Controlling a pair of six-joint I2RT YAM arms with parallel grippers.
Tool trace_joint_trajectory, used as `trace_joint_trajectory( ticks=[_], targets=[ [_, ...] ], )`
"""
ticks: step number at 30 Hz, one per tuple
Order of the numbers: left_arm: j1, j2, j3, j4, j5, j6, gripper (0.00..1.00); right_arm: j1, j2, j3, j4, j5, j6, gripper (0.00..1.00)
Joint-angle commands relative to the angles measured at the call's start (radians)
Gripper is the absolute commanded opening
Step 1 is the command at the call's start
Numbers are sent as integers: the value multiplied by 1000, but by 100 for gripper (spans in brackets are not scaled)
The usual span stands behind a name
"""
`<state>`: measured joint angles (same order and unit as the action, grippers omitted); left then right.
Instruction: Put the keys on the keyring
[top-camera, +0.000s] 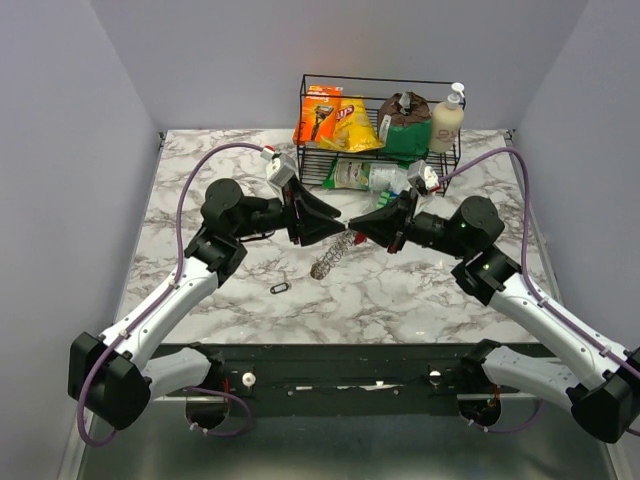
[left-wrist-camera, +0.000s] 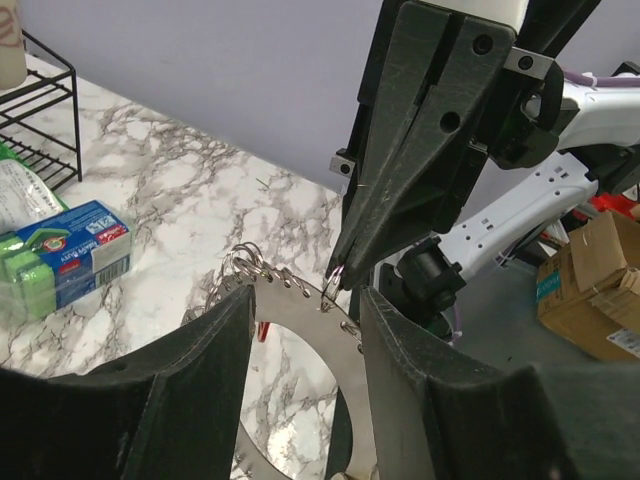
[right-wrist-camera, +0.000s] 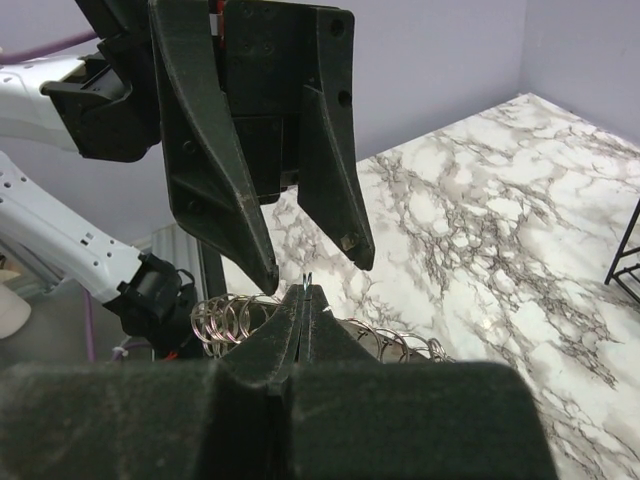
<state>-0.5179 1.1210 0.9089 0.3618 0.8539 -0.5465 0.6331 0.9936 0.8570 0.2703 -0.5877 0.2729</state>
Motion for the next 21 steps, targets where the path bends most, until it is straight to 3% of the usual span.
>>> trace_joint_trajectory(
  ticks=[1,6,21],
  targets=[
    [-10,-1,10,39,37,8,51,-4,-26,-10,67,15,17,1],
    [-13,0,13,48,40,7,42,-4,-35,-16,67,19,18,1],
    [-47,36,35,2,51,43,37,-4,-52,-33,75,22,18,1]
  ],
)
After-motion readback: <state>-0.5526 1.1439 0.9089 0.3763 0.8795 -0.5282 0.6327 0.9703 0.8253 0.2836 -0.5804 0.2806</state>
